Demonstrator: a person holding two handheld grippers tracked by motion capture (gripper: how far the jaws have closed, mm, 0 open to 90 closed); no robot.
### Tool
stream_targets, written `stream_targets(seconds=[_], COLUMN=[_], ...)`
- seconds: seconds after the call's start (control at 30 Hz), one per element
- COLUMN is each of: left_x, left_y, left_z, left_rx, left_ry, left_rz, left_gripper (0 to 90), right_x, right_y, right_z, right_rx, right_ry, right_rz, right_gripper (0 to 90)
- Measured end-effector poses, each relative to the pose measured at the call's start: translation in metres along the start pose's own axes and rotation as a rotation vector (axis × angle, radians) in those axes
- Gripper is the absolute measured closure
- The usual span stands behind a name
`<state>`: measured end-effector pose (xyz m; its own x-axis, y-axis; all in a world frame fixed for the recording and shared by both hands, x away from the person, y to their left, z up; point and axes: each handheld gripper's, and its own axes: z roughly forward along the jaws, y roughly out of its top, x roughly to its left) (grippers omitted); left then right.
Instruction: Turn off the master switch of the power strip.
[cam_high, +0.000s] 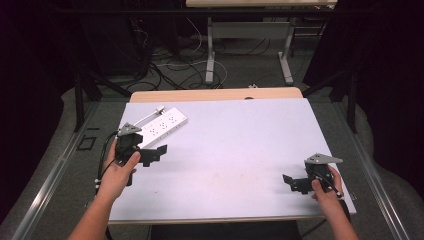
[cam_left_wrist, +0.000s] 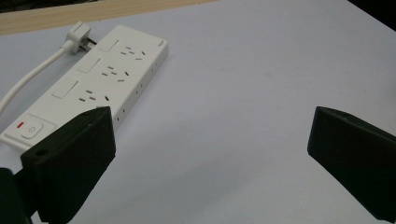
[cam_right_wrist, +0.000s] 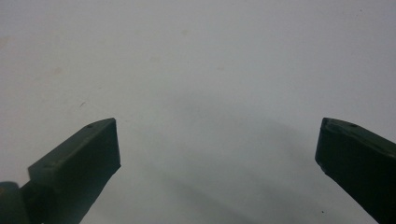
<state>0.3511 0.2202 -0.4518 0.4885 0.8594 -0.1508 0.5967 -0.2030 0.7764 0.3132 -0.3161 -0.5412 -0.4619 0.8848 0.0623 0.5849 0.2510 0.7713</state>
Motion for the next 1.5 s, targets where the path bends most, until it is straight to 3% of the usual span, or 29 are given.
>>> stream_targets(seconds=[0.27, 0.53, 0.73, 0.77, 1.03, 1.1, 1.5], left_x=[-0.001, 0.002, 0.005, 0.006, 0.004, 0.005, 0.007], left_y=[-0.026, -0.052, -0.068, -0.07, -0.079, -0.081, -0.092], left_z=[-0.007, -0.001, 0.009, 0.01, 0.019, 0.021, 0.033], left_rx=[0.0, 0.001, 0.008, 0.013, 0.015, 0.023, 0.008], left_ry=[0.021, -0.004, -0.007, -0.01, -0.019, -0.021, -0.019], left_rz=[-0.003, -0.072, -0.092, -0.076, -0.082, -0.061, -0.076], left_gripper=[1.6, 1.6, 1.8, 1.8, 2.0, 2.9, 3.2], right_x=[0.0, 0.0, 0.0, 0.0, 0.0, 0.0, 0.001], right_y=[0.0, 0.0, 0.0, 0.0, -0.001, -0.001, -0.001], right_z=[-0.001, -0.001, -0.001, 0.0, 0.0, 0.0, 0.001], right_rx=[-0.001, -0.001, 0.003, 0.003, 0.004, 0.004, 0.004], right_ry=[-0.003, -0.003, -0.004, -0.004, -0.003, -0.003, -0.003], right_rz=[0.003, 0.001, 0.007, 0.008, 0.003, 0.002, -0.004], right_gripper=[0.0, 0.0, 0.0, 0.0, 0.0, 0.0, 0.0])
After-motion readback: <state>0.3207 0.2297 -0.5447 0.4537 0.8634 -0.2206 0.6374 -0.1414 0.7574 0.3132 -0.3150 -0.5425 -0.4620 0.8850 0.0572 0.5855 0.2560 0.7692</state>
